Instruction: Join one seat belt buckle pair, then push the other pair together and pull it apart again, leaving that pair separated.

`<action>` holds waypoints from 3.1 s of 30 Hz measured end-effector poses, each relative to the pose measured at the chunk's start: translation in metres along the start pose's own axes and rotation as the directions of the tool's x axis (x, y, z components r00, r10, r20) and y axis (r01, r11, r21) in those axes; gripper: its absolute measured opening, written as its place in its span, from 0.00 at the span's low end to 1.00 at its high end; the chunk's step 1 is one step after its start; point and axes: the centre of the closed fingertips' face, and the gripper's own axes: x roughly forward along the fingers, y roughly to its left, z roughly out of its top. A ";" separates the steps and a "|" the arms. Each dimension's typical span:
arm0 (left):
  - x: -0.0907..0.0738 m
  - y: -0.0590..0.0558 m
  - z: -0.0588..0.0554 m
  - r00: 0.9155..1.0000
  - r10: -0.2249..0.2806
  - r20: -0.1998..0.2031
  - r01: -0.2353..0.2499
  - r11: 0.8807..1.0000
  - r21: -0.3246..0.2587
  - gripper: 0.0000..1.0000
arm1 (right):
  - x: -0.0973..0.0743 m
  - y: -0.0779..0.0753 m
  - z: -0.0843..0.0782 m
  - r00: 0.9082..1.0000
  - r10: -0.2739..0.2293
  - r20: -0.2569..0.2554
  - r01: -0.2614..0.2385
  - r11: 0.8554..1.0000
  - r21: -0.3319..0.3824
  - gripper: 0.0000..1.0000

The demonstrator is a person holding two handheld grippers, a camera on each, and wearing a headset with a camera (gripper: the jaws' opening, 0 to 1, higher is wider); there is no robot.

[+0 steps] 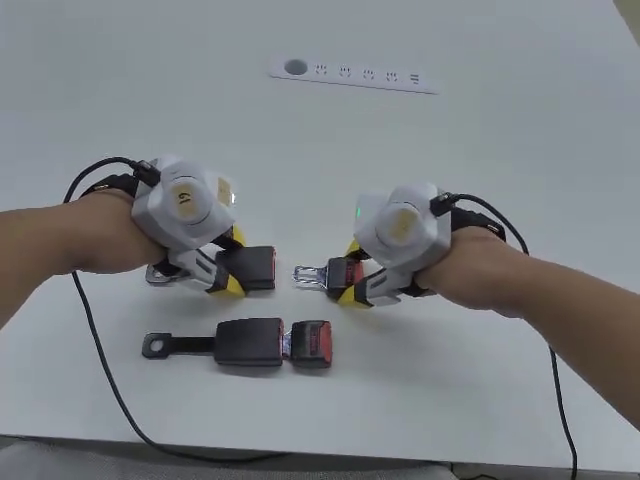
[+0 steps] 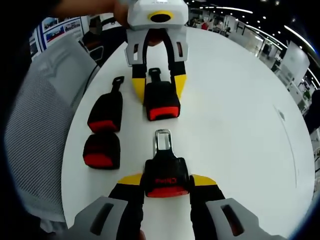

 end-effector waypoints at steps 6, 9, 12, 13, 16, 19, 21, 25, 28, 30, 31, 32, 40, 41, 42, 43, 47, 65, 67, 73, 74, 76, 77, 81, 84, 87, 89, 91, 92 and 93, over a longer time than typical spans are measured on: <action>0.000 -0.001 0.001 1.000 0.000 -0.010 0.000 1.000 0.001 0.34 | 0.010 -0.002 0.016 1.000 -0.001 -0.001 0.001 1.000 -0.008 0.32; 0.000 -0.001 0.001 1.000 0.001 -0.012 -0.001 1.000 0.001 0.34 | 0.012 -0.004 0.021 1.000 -0.001 -0.003 0.001 1.000 -0.010 0.32; -0.001 -0.002 0.002 1.000 0.004 -0.014 -0.004 1.000 -0.008 0.34 | 0.014 -0.003 0.024 1.000 0.007 -0.003 -0.007 1.000 -0.022 0.32; -0.001 -0.002 0.002 1.000 0.005 -0.014 -0.005 1.000 -0.006 0.34 | 0.014 -0.003 0.024 1.000 0.008 -0.001 -0.008 1.000 -0.028 0.32; -0.001 -0.002 0.001 1.000 0.005 -0.014 -0.005 1.000 -0.008 0.34 | 0.015 -0.002 0.027 1.000 0.015 0.010 -0.015 0.999 -0.031 0.32; 0.000 -0.002 0.002 1.000 0.006 -0.006 -0.006 1.000 0.001 0.34 | 0.017 -0.001 0.031 1.000 0.017 0.017 -0.017 0.999 -0.045 0.32; 0.000 -0.002 0.003 1.000 0.004 -0.006 -0.004 1.000 0.006 0.34 | 0.019 -0.001 0.031 1.000 0.023 0.008 -0.022 0.998 -0.052 0.32; 0.000 -0.003 0.004 1.000 -0.001 -0.010 0.001 1.000 0.021 0.33 | 0.017 -0.002 0.030 0.999 0.034 0.017 -0.033 0.998 -0.060 0.31; 0.000 -0.002 0.003 1.000 -0.003 -0.006 0.003 1.000 0.021 0.33 | 0.018 -0.001 0.032 0.999 0.034 0.013 -0.033 0.997 -0.065 0.31; 0.001 -0.001 0.003 1.000 -0.005 -0.005 0.005 1.000 0.022 0.33 | 0.019 -0.002 0.033 0.999 0.033 0.007 -0.033 0.997 -0.069 0.30; 0.001 -0.001 0.003 1.000 -0.005 -0.004 0.005 1.000 0.022 0.33 | 0.019 -0.001 0.033 0.999 0.034 0.005 -0.033 0.997 -0.071 0.30; 0.001 -0.001 0.002 1.000 -0.004 -0.004 0.005 1.000 0.021 0.33 | 0.019 -0.002 0.033 0.999 0.033 0.002 -0.033 0.997 -0.075 0.30; 0.000 -0.002 0.005 1.000 -0.006 0.007 0.006 1.000 0.018 0.33 | 0.020 -0.003 0.034 0.999 0.032 0.005 -0.032 0.997 -0.075 0.30; 0.000 -0.002 0.005 1.000 -0.005 0.008 0.005 1.000 0.017 0.32 | 0.021 -0.003 0.035 0.999 0.032 0.009 -0.031 0.997 -0.075 0.30; 0.001 -0.001 0.005 1.000 -0.004 0.009 0.003 1.000 0.014 0.32 | 0.021 -0.003 0.037 0.999 0.032 0.015 -0.031 0.997 -0.074 0.30; 0.001 -0.001 0.005 1.000 -0.003 0.009 0.003 1.000 0.016 0.32 | 0.022 -0.001 0.039 0.999 0.031 0.019 -0.030 0.997 -0.076 0.29; 0.001 -0.002 0.006 1.000 -0.004 0.004 0.004 1.000 0.019 0.32 | 0.024 -0.001 0.041 0.999 0.032 0.023 -0.031 0.997 -0.074 0.29; 0.001 -0.001 0.006 1.000 -0.008 -0.006 0.008 1.000 0.030 0.33 | 0.026 -0.002 0.044 1.000 0.023 0.011 -0.022 0.997 -0.080 0.29; 0.001 0.000 0.006 1.000 -0.008 -0.010 0.009 1.000 0.030 0.33 | 0.025 -0.001 0.044 1.000 0.023 0.011 -0.022 0.997 -0.080 0.30; 0.001 0.000 0.005 1.000 -0.009 -0.004 0.009 1.000 0.030 0.33 | 0.024 -0.001 0.041 1.000 0.015 0.001 -0.015 0.997 -0.069 0.30; 0.001 0.000 0.004 1.000 -0.009 -0.003 0.009 1.000 0.030 0.33 | 0.022 -0.002 0.039 1.000 0.016 -0.002 -0.016 0.998 -0.066 0.30; 0.001 0.000 0.004 1.000 -0.008 -0.002 0.008 1.000 0.029 0.33 | 0.019 -0.004 0.033 1.000 0.018 -0.004 -0.018 0.998 -0.058 0.30; 0.001 -0.001 0.005 1.000 -0.008 -0.002 0.008 1.000 0.030 0.33 | 0.018 -0.004 0.030 1.000 0.020 -0.010 -0.020 0.999 -0.050 0.30; 0.001 -0.001 0.005 1.000 -0.010 -0.008 0.010 0.999 0.038 0.33 | 0.017 -0.003 0.028 1.000 0.026 0.015 -0.026 0.999 -0.033 0.31; 0.001 -0.001 0.005 1.000 -0.011 -0.013 0.011 0.999 0.039 0.33 | 0.014 -0.001 0.023 1.000 0.022 0.011 -0.022 0.999 -0.037 0.31; 0.000 -0.002 0.005 1.000 -0.012 -0.012 0.012 0.999 0.041 0.33 | 0.009 0.000 0.015 1.000 0.020 0.006 -0.020 0.999 -0.032 0.31; 0.000 -0.002 0.006 1.000 -0.013 -0.013 0.014 0.999 0.042 0.33 | 0.005 -0.003 0.008 1.000 0.009 -0.001 -0.009 1.000 -0.026 0.31; 0.000 -0.002 0.006 1.000 -0.015 -0.014 0.016 0.999 0.045 0.33 | 0.001 -0.003 0.002 1.000 0.005 -0.005 -0.005 1.000 -0.017 0.32; 0.000 -0.002 0.005 1.000 -0.016 -0.017 0.017 0.999 0.047 0.33 | 0.000 -0.004 -0.001 1.000 0.002 -0.008 -0.002 1.000 -0.017 0.32; 0.000 -0.002 0.005 1.000 -0.016 -0.019 0.017 0.999 0.047 0.33 | -0.003 -0.006 -0.005 1.000 -0.001 -0.012 0.001 1.000 -0.011 0.32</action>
